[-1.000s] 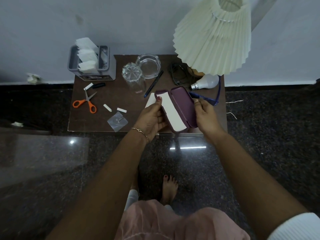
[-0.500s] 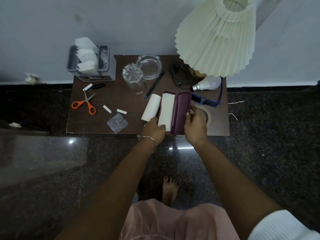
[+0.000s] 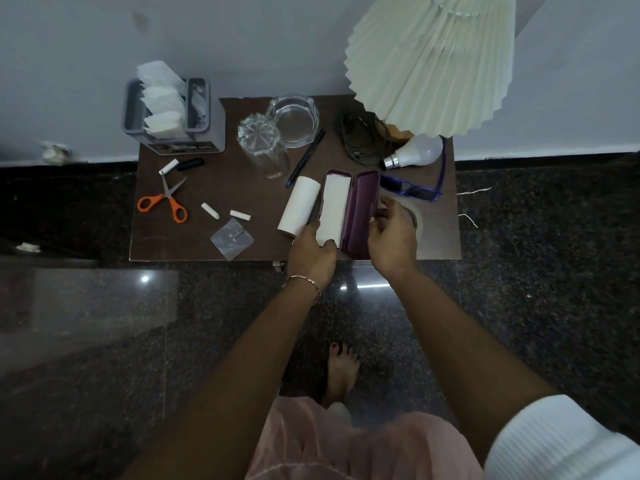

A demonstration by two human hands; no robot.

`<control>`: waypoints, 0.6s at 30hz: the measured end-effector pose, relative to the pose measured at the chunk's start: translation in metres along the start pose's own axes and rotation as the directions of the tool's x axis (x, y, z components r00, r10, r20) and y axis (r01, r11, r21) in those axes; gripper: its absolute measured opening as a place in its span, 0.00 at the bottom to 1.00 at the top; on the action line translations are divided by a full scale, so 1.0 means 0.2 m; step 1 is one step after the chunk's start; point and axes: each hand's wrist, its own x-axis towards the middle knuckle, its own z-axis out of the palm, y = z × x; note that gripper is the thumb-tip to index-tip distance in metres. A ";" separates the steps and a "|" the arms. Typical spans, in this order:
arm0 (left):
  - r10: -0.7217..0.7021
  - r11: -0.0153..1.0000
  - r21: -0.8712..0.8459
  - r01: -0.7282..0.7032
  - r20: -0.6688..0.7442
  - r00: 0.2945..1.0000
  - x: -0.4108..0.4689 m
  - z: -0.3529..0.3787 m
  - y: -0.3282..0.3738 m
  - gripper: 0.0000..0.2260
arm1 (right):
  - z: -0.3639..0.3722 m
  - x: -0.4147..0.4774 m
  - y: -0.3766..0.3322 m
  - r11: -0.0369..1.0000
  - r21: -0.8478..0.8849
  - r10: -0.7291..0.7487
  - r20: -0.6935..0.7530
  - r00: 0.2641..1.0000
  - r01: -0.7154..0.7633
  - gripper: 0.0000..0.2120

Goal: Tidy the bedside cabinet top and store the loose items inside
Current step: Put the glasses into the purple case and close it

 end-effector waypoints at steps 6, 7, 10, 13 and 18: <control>0.157 0.987 0.056 -0.150 -0.151 0.976 -0.05 0.01 0.09 0.19 | -0.13 0.03 0.01 0.998 -0.049 0.037 -0.059 0.998 -0.039 0.19; 0.179 0.984 0.049 -0.174 -0.143 0.973 -0.05 0.02 0.11 0.19 | -0.16 0.04 0.01 0.996 -0.067 0.047 -0.066 0.997 -0.051 0.19; 0.232 0.972 0.049 -0.229 -0.091 0.968 -0.02 0.06 0.21 0.16 | -0.26 0.09 0.01 0.992 -0.107 0.053 -0.116 0.992 -0.066 0.17; 0.269 0.961 0.069 -0.268 -0.006 0.963 0.05 0.12 0.30 0.18 | -0.33 0.16 0.04 0.984 -0.134 0.095 -0.165 0.982 -0.118 0.19; 0.319 0.934 0.131 -0.332 0.115 0.941 0.16 0.22 0.36 0.18 | -0.36 0.26 0.15 0.961 -0.244 0.119 -0.063 0.991 -0.130 0.23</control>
